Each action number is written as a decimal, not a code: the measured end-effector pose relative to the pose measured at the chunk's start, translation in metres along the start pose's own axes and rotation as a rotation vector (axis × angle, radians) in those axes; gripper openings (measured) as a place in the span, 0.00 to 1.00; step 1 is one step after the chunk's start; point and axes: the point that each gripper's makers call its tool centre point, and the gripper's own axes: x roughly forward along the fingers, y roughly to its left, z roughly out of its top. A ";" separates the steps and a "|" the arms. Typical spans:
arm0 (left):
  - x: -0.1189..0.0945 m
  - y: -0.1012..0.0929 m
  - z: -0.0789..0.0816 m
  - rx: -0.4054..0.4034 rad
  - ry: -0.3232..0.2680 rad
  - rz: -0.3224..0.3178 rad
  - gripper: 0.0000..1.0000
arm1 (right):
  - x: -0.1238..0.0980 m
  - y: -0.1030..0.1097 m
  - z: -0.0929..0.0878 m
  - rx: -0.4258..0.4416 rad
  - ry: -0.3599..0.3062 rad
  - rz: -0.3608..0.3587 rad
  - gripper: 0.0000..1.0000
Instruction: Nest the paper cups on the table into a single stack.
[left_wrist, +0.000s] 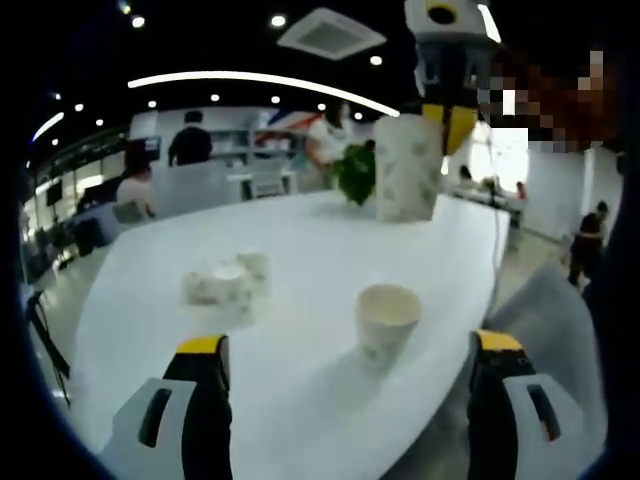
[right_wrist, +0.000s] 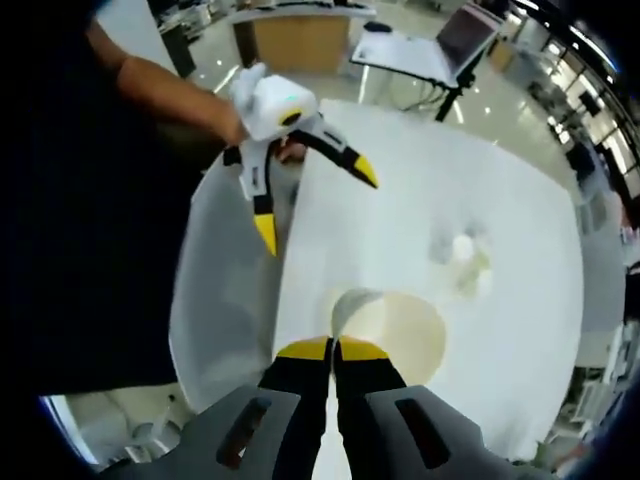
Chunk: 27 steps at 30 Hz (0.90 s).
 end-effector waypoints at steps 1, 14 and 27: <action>0.000 0.000 0.000 -0.001 -0.001 0.000 0.98 | 0.002 0.000 0.000 0.003 0.004 -0.002 0.00; 0.000 -0.001 -0.001 -0.004 0.003 -0.004 0.97 | 0.035 0.006 -0.005 0.027 0.039 0.020 0.00; 0.000 -0.001 -0.002 -0.010 0.006 -0.006 0.96 | 0.061 0.005 -0.012 0.052 0.059 0.036 0.00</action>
